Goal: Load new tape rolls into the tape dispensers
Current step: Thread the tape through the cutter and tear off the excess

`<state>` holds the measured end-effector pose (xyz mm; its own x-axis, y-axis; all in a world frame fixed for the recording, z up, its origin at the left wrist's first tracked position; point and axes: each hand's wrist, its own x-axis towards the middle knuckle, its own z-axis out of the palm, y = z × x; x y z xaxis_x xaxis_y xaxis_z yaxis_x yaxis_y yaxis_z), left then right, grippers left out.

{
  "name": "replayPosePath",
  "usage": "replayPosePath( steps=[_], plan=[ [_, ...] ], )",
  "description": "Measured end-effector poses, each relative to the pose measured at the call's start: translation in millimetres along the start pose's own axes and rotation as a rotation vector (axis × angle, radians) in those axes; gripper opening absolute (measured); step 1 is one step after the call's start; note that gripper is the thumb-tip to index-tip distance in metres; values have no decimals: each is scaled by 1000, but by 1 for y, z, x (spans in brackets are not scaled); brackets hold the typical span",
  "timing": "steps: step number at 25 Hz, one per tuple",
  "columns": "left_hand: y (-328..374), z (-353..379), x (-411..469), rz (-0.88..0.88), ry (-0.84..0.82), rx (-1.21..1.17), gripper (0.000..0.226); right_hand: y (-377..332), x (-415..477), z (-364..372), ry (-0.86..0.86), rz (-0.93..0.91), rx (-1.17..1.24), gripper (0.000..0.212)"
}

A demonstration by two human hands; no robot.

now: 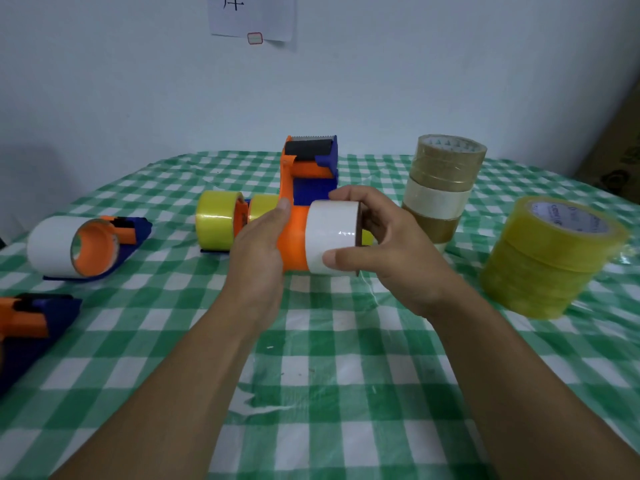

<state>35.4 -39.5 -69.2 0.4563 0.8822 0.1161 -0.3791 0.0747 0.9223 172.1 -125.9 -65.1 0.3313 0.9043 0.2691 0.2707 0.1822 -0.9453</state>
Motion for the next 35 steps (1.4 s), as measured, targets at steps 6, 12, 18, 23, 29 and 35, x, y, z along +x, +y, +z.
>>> replayPosePath(
  steps=[6,12,18,23,29,35],
  plan=[
    [-1,2,-2,32,-28,73,59,0,4,-3,50,224,97,46],
    [-6,0,0,54,-26,91,50,-3,6,-5,73,366,153,51],
    [-9,-4,2,65,-16,102,30,-11,6,-11,158,242,179,42],
    [-9,4,-5,51,-131,87,32,-28,-6,-38,198,283,-48,38],
    [-13,4,-9,8,-236,76,29,-33,-25,-64,296,406,-486,33],
    [-18,3,-9,-12,-263,92,28,-7,-25,-72,226,481,-796,62]
  ],
)
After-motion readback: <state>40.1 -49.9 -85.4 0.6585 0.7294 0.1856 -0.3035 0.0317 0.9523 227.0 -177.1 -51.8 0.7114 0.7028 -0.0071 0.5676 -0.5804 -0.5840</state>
